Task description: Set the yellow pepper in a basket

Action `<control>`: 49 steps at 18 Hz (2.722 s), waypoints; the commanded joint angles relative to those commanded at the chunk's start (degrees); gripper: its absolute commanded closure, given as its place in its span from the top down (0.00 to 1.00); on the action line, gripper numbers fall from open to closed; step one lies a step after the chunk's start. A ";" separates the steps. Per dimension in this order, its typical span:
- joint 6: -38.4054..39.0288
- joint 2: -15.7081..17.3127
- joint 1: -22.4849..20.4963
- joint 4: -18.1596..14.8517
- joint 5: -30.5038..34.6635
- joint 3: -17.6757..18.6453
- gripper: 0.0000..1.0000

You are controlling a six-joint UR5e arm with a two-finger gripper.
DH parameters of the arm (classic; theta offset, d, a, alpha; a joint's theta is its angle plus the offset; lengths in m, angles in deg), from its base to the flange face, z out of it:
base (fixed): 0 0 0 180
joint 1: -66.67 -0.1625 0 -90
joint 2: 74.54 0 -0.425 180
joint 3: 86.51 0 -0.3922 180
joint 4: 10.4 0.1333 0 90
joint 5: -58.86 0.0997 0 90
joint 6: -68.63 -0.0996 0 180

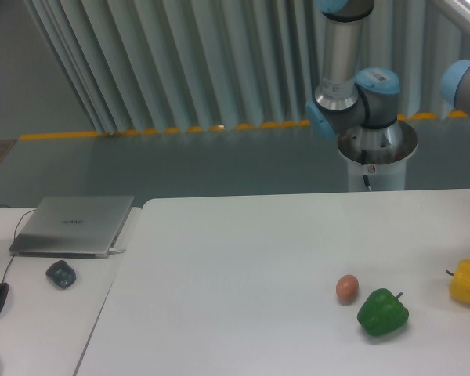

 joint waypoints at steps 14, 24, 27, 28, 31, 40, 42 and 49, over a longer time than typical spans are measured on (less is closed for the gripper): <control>0.79 0.62 0.97 0.09 -1.23 0.70 1.00; -5.45 0.35 1.49 1.85 1.39 2.55 1.00; -11.32 -1.39 2.63 3.86 1.49 2.46 1.00; -12.82 -2.28 3.25 4.83 1.67 2.72 1.00; -14.15 -4.04 4.13 6.93 1.58 2.73 1.00; -22.14 -6.85 4.92 10.90 1.58 2.29 1.00; -22.50 -7.12 5.01 10.90 1.76 2.72 1.00; -22.68 -7.91 5.19 10.72 3.94 3.43 1.00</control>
